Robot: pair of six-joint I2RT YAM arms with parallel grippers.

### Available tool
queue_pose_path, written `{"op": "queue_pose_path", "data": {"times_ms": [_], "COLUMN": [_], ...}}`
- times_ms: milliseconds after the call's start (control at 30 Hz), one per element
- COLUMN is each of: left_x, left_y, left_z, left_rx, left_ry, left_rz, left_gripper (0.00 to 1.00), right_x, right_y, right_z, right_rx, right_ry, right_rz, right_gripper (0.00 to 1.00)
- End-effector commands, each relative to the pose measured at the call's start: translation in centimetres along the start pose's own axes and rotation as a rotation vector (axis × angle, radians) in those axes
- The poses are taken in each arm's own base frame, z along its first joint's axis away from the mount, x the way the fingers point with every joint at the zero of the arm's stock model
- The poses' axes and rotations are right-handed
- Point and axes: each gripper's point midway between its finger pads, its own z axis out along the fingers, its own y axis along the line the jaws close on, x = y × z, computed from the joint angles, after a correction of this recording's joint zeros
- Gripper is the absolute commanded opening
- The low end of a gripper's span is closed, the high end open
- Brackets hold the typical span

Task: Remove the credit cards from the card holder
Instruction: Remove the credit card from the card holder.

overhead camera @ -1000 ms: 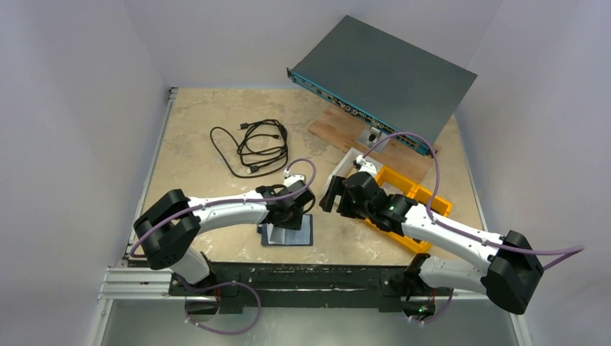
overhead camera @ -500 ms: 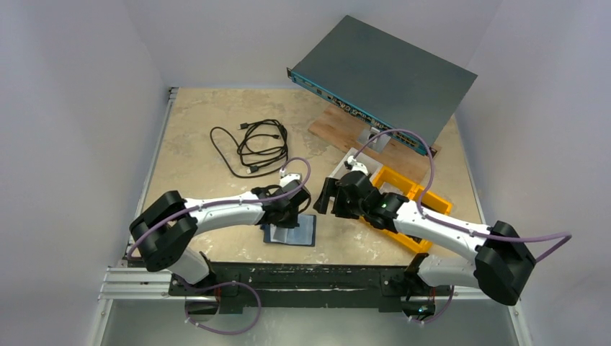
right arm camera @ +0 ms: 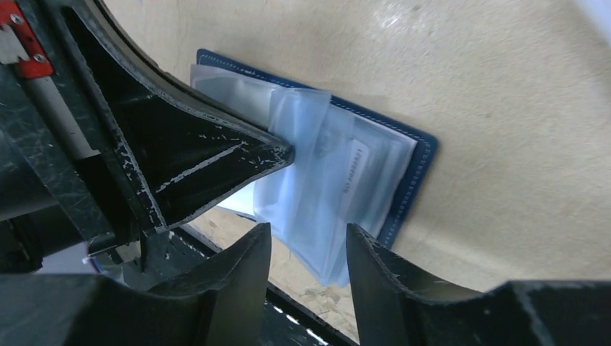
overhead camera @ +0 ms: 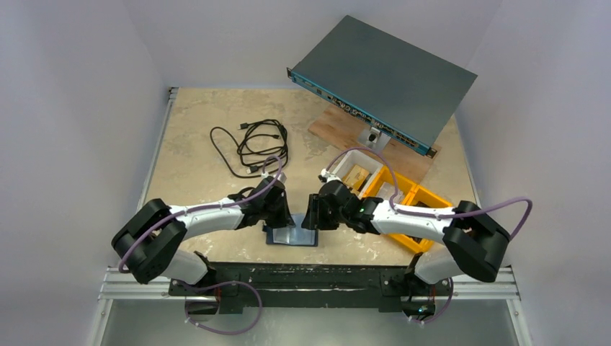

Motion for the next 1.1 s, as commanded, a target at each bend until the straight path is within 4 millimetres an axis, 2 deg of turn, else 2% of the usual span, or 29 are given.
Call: {"op": "queue_pose_path", "data": {"times_ms": [0,200,600,1067], "left_x": [1.7,2.0,2.4,2.6], "left_y": [0.8,1.4,2.0,2.0], "left_z": [0.8,1.1,1.3,1.2], "left_rx": [0.022,0.014,0.000,0.004], "left_ry": [0.059,0.066,0.082,0.089], "left_rz": [-0.028,-0.040,-0.042,-0.042], "left_gripper": [0.00,0.00,0.00,0.00], "right_x": [-0.8,-0.5,-0.5,-0.2], "right_y": [3.6,2.9,1.1,-0.2], "right_z": [0.5,1.3,1.2,1.4], "right_rx": [-0.101,-0.059,0.014,0.059], "right_ry": [-0.010,-0.004,-0.033,-0.036], "right_rz": [-0.007,0.007,0.029,0.043], "right_gripper": [0.40,0.38,0.48,0.48]}}
